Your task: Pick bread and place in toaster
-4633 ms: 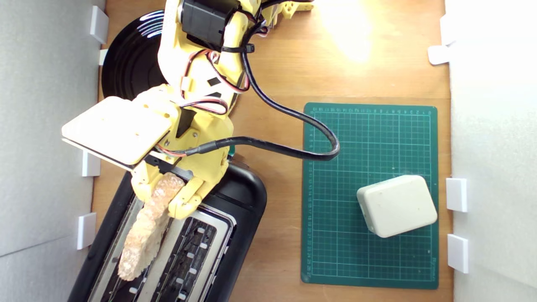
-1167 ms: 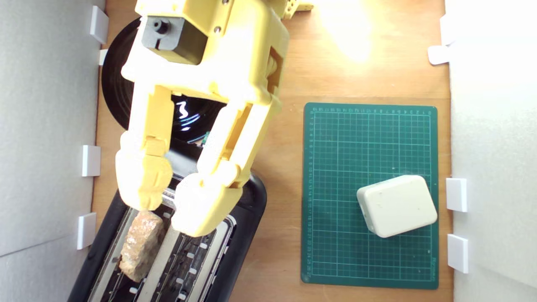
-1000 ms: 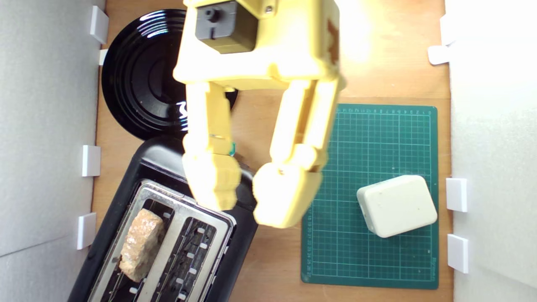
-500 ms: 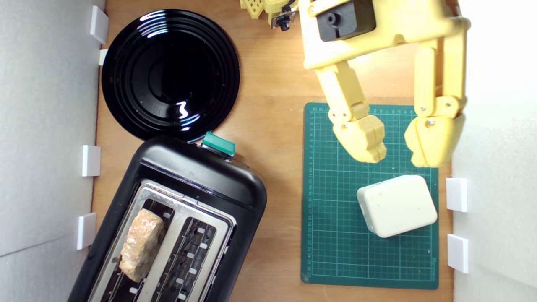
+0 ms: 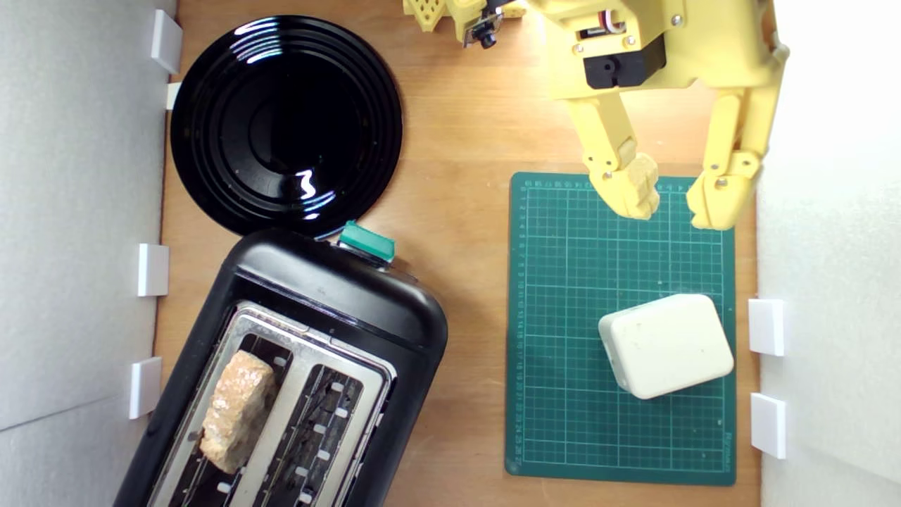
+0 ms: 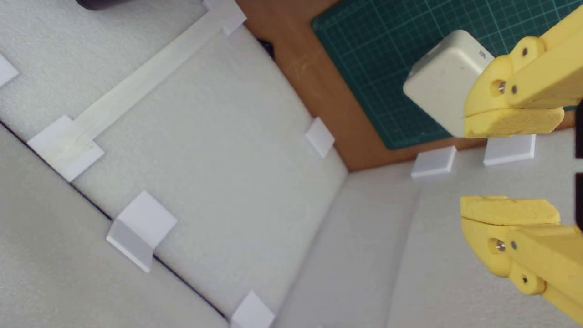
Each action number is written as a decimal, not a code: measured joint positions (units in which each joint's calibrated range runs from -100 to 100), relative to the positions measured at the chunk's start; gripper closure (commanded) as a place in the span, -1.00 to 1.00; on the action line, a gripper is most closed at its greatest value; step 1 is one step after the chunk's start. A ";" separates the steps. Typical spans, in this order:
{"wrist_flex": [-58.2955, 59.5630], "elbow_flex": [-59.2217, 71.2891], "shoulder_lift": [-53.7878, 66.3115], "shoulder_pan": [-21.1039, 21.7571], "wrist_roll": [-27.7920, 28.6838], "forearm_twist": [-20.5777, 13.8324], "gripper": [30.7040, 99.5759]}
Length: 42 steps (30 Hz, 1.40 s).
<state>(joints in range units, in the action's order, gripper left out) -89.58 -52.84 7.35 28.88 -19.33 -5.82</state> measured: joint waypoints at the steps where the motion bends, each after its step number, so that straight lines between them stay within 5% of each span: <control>1: 0.00 1.48 0.76 0.00 -0.21 0.00 0.25; 13: -0.08 24.32 14.20 -0.55 -2.59 0.00 0.51; 25: 5.85 56.68 33.85 -7.23 -3.36 -0.53 0.64; 42: 13.64 90.98 53.76 -6.96 -6.16 -0.98 0.74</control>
<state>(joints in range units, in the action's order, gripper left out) -75.93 38.14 61.11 21.92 -25.49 -6.80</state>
